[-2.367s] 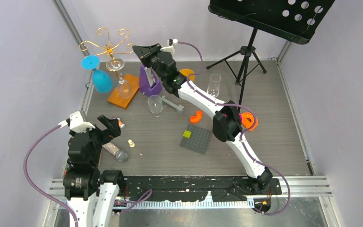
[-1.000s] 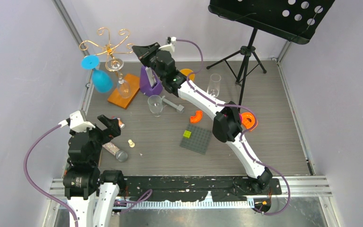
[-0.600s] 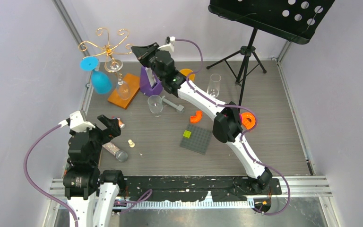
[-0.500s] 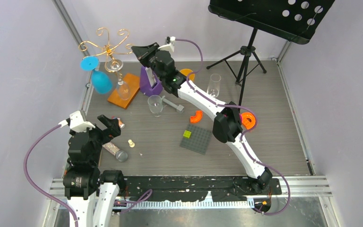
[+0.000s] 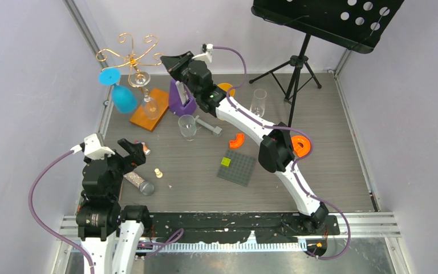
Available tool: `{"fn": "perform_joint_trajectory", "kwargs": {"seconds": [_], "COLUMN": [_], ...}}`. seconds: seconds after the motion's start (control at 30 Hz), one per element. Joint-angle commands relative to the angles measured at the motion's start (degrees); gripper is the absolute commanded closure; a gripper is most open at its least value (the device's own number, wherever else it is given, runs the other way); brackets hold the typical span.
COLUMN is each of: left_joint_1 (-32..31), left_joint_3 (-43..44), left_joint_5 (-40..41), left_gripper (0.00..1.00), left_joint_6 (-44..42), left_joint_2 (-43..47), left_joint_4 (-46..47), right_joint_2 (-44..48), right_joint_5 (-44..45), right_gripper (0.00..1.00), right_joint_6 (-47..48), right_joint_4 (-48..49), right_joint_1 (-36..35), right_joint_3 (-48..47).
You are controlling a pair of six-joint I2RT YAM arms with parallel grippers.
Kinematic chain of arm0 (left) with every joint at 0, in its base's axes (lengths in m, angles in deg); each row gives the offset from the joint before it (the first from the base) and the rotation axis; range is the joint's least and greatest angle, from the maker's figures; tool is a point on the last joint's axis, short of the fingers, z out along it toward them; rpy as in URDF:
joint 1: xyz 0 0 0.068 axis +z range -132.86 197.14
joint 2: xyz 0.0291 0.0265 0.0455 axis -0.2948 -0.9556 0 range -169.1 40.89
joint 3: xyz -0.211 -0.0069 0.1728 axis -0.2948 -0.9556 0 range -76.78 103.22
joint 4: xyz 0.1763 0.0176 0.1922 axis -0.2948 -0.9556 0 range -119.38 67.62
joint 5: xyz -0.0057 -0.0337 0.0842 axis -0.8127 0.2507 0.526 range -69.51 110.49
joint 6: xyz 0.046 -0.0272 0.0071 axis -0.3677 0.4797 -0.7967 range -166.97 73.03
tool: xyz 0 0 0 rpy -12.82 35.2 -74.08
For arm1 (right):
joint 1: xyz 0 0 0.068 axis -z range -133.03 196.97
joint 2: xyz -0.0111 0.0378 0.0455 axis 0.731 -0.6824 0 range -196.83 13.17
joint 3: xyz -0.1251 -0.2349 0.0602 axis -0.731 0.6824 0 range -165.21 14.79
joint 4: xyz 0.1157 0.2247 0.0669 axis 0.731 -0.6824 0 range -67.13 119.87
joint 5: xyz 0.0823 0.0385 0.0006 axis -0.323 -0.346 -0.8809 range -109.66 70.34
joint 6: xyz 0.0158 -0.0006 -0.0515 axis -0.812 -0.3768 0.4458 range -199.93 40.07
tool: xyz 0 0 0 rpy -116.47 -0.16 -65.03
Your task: Place the wine glass upside down on the wine glass rack
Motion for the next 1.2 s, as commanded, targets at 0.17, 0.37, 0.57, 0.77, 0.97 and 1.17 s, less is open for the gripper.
{"fn": "perform_joint_trajectory", "kwargs": {"seconds": [0.17, 0.37, 0.57, 0.77, 0.97, 1.17], "left_joint_1": [-0.19, -0.19, -0.19, -0.19, -0.19, -0.19], "left_joint_3": [0.65, 0.59, 0.61, 0.71, 0.76, 0.78], "left_joint_5": [0.36, 0.23, 0.19, 0.01, -0.33, -0.50], "left_gripper": [0.04, 0.04, 0.04, 0.05, 0.04, 0.05], "left_joint_6": [0.46, 0.63, 0.71, 0.93, 1.02, 1.14], "left_joint_2": [-0.81, -0.96, -1.09, -1.19, -1.59, -1.75], "left_joint_4": [1.74, 1.95, 1.99, 2.15, 2.46, 2.64], "right_joint_2": [9.89, 10.14, 11.49, 12.63, 13.16, 13.60], "right_joint_5": [3.45, 3.50, 4.22, 4.62, 4.70, 5.07], "right_gripper": [0.94, 0.95, 0.95, 0.95, 0.95, 0.95], "right_joint_6": [2.34, 2.65, 3.28, 3.55, 4.04, 3.90], "right_joint_4": [10.12, 10.22, 10.93, 11.33, 11.58, 11.41], "right_joint_1": [1.17, 1.38, 1.46, 1.85, 2.09, 2.29], "right_joint_3": [-1.07, -1.26, 0.43, 1.87, 2.19, 2.75]}}
